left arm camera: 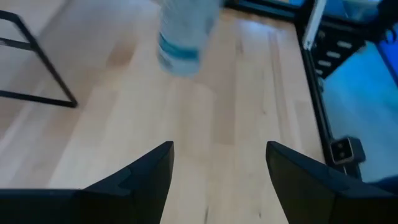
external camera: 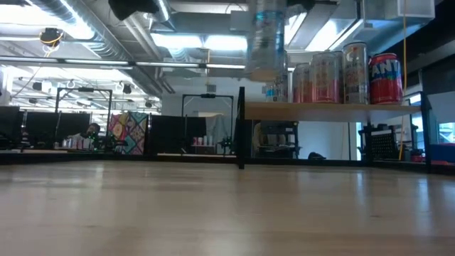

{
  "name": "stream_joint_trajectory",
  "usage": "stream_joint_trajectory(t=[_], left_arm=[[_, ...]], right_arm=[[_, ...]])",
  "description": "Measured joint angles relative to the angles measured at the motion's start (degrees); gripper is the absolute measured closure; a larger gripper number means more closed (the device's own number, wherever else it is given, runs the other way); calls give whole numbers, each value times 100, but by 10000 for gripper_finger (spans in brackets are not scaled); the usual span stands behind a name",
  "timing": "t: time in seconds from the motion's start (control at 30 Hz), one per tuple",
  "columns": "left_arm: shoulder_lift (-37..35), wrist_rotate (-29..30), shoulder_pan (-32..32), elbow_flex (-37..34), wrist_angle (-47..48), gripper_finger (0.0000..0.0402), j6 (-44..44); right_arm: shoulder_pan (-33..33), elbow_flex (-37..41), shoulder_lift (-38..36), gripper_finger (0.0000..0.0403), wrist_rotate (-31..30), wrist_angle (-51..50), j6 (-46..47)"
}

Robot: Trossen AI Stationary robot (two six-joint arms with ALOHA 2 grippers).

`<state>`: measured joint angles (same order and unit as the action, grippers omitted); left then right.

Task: Place canned beverage on shelf
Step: Put the white blue soda can on the shelf aligned with the other white blue soda can

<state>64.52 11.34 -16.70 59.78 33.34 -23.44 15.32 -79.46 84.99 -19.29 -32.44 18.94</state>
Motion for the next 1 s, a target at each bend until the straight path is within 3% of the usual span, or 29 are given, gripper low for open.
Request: stream_joint_trajectory(t=[0.3, 0.63, 0.83, 1.0], left_arm=[[-93, 178, 411, 1, 15, 152, -2], [-93, 957, 496, 1, -2, 152, -197], [-93, 960, 581, 1, -33, 152, -203], [-91, 979, 587, -2, -140, 152, -201]], right_arm=[[-1617, -7, -1249, 179, 721, -633, -1254], [-3409, 8, -1233, 179, 1920, -854, -2315], [-4026, 257, -1237, 179, 2403, -849, -2506], [-4133, 552, -1195, 179, 2601, -619, -2517]])
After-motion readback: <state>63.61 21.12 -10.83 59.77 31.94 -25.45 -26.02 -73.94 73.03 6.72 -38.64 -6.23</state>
